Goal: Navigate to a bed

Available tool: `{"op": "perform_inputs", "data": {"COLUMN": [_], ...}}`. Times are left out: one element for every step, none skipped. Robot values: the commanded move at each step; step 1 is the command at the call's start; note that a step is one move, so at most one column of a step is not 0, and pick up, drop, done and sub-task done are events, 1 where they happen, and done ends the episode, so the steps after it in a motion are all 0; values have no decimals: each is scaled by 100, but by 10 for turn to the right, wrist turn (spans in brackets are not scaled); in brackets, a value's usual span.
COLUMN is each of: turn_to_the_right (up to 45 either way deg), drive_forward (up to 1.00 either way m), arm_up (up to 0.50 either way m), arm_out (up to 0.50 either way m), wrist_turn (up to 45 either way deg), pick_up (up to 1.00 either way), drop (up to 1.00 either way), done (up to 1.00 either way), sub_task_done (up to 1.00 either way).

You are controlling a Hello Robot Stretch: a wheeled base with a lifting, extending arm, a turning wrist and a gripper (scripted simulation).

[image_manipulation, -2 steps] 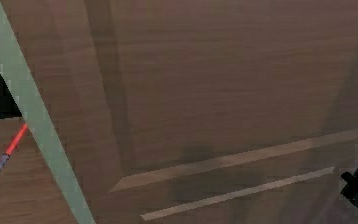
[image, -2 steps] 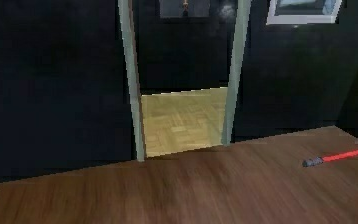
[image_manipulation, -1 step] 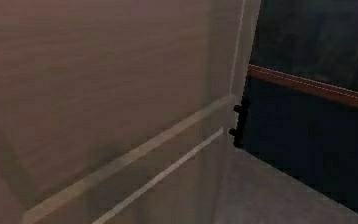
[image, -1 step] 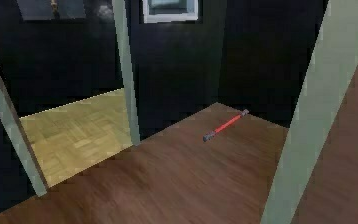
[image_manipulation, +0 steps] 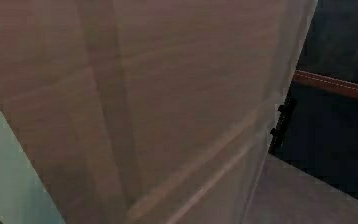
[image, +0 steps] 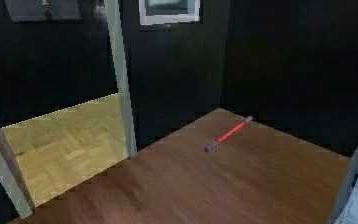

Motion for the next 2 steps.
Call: {"op": "perform_inputs", "data": {"turn_to_the_right": [-300,0], "drive_forward": [0,100], "arm_up": [0,0], "arm_out": [0,0], "wrist_turn": [0,0], "pick_up": [0,0], "drop": [0,0], "done": [0,0], "sub_task_done": [0,0]}}
